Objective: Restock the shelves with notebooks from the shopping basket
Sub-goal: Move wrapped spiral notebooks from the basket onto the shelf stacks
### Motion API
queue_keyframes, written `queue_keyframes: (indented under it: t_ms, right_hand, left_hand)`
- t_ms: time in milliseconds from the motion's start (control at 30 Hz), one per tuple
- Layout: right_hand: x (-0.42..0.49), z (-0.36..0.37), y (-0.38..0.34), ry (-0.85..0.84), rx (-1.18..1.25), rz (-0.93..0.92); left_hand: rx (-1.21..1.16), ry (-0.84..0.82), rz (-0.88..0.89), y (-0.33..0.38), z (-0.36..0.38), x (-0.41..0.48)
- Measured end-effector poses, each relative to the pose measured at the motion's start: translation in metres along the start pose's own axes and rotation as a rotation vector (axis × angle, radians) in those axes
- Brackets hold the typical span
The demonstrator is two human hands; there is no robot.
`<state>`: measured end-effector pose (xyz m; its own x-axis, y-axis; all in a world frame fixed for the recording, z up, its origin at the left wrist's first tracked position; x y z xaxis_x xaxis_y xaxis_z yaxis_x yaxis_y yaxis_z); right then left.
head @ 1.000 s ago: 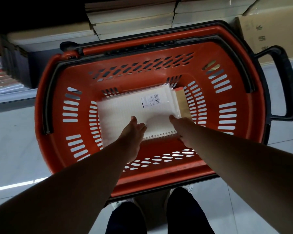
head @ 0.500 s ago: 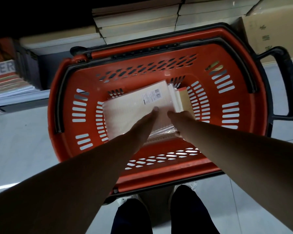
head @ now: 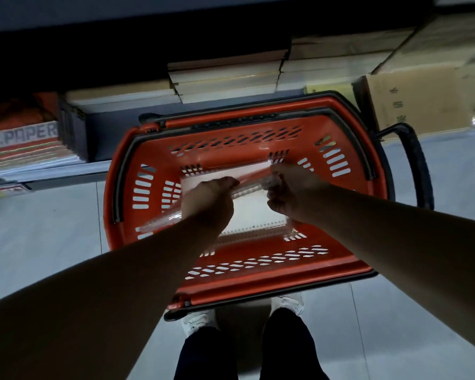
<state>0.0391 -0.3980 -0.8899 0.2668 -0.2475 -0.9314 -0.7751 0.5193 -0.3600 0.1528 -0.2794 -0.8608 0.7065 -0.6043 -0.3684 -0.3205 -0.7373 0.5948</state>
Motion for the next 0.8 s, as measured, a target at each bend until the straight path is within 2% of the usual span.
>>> queue_keyframes:
  t_ms: [100, 267, 333, 400, 533, 667, 800]
  right_hand:
    - [-0.013, -0.009, -0.005, -0.051, 0.12, -0.006]
    - [-0.034, -0.037, -0.023, 0.092, -0.054, -0.074]
    - [-0.045, -0.05, -0.024, 0.169, -0.085, -0.068]
    - [-0.058, -0.055, -0.022, 0.161, -0.099, -0.069]
    - [-0.083, -0.068, -0.013, 0.161, 0.004, -0.07]
    - [-0.112, -0.071, -0.016, 0.1, 0.001, -0.123]
    - [-0.146, -0.077, -0.024, 0.142, 0.016, -0.158]
  left_hand:
    - [-0.051, -0.023, 0.017, 0.023, -0.02, -0.001]
    - [-0.396, -0.138, -0.051, 0.057, -0.038, -0.007]
    - [-0.49, -0.107, -0.138, 0.063, -0.048, -0.009]
    - [-0.549, -0.063, -0.211, 0.069, -0.059, -0.012]
    - [-0.686, -0.017, -0.246, 0.088, -0.08, -0.017]
    - [-0.713, 0.055, -0.295, 0.096, -0.103, -0.028]
    - [-0.724, 0.062, -0.374, 0.107, -0.127, -0.041]
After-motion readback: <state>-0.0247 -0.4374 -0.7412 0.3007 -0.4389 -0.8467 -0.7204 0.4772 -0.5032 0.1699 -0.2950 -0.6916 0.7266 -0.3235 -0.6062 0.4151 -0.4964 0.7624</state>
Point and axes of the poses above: each hand's wrist, its own x-axis towards the middle knuckle, its own z-axis out of the palm, y = z × x, the point moved 9 cm from there along x, towards the middle knuckle, and after that the axes turned 13 degrees about -x, right-handed, at the moved point
